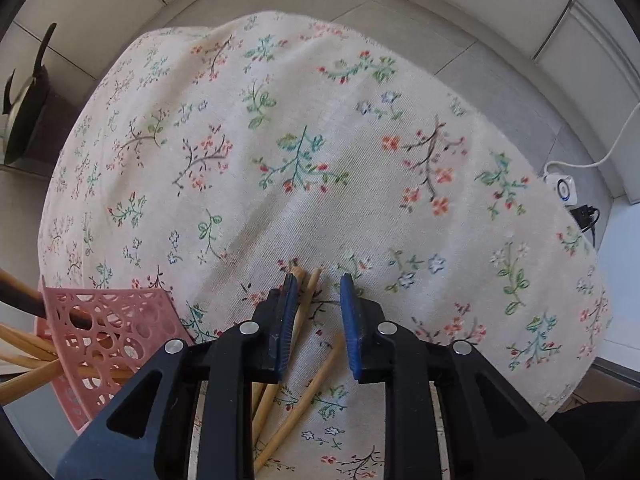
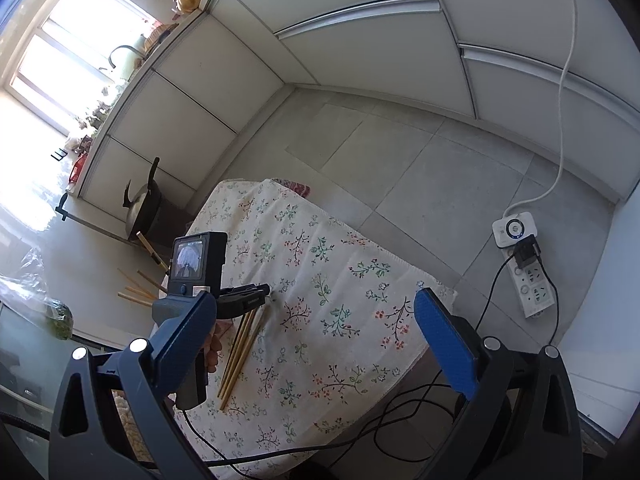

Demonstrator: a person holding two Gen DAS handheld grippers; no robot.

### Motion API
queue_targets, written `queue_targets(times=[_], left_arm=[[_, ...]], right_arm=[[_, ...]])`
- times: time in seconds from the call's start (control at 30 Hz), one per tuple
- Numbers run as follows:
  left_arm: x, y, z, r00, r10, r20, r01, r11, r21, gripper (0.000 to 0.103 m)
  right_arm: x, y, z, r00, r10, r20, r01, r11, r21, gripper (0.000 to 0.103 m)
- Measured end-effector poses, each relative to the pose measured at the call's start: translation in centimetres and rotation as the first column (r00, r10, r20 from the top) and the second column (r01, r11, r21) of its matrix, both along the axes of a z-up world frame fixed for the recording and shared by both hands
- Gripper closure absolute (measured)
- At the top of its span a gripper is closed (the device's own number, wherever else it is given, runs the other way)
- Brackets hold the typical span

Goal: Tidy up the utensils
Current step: 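Lower the left tool onto the pile and grasp a wooden chopstick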

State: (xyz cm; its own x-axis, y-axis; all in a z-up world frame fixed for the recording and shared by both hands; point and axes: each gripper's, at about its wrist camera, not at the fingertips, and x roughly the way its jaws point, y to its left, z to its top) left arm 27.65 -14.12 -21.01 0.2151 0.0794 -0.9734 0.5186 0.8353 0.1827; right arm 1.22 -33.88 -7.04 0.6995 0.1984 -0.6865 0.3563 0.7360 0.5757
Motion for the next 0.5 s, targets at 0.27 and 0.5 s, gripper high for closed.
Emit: queue_targets(times=[0.27, 0.5], left_arm=[[-0.8, -0.6, -0.4, 0.999, -0.011, 0.045, 0.008, 0.998, 0.055, 0.091], [-3.4, -0.9, 0.7, 0.999, 0.019, 0.040, -0.017, 0.999, -0.046, 0.095]], right_arm=[[0.3, -0.1, -0.7, 0.999, 0.004, -0.034, -0.003, 1.000, 0.020, 0.007], [0.4, -0.4, -1.1, 0.999, -0.013, -0.049, 0.015, 1.000, 0.026, 0.007]])
